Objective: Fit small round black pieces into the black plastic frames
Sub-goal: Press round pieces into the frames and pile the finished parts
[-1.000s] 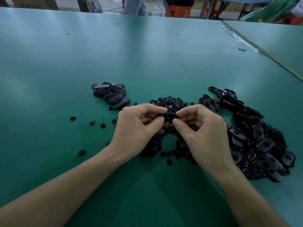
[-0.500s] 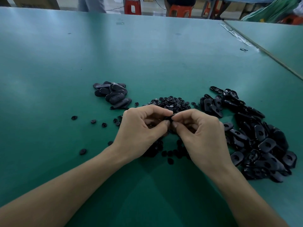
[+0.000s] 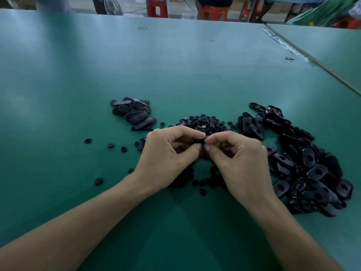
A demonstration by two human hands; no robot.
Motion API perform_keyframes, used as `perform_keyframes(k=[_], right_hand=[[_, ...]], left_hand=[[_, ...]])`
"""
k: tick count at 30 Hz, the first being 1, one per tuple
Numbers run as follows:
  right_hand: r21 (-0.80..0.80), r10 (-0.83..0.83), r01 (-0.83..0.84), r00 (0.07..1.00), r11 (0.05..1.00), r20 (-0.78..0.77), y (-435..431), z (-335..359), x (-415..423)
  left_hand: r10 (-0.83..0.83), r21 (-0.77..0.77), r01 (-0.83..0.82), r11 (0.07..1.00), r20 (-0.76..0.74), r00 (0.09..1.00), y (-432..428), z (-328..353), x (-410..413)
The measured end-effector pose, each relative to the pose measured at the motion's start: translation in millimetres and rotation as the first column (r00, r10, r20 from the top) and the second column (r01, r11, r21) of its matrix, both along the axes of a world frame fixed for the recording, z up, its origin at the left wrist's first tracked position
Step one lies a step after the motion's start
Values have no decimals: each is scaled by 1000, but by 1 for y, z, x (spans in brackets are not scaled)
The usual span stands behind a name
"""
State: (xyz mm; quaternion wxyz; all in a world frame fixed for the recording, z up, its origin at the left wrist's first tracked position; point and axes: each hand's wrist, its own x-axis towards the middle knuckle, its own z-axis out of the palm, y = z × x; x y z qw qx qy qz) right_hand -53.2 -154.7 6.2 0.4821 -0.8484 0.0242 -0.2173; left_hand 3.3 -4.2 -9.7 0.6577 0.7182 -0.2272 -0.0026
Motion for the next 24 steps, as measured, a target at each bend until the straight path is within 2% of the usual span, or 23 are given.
perform_keyframes(k=[11, 16, 19, 24], right_hand=[[77, 92, -86, 993, 993, -74, -1, -2, 0], [117, 24, -20, 999, 993, -32, 1, -2, 0], [71, 9, -8, 1000, 997, -13, 4, -1, -1], [23, 34, -35, 999, 999, 36, 8, 0, -3]], left_hand=[[2, 29, -2, 1000, 12, 1000, 0, 2, -2], [49, 73, -60, 996, 140, 989, 0, 1, -5], [67, 132, -97, 987, 214, 975, 0, 1, -5], [120, 140, -152, 978, 212, 970, 1, 0, -3]])
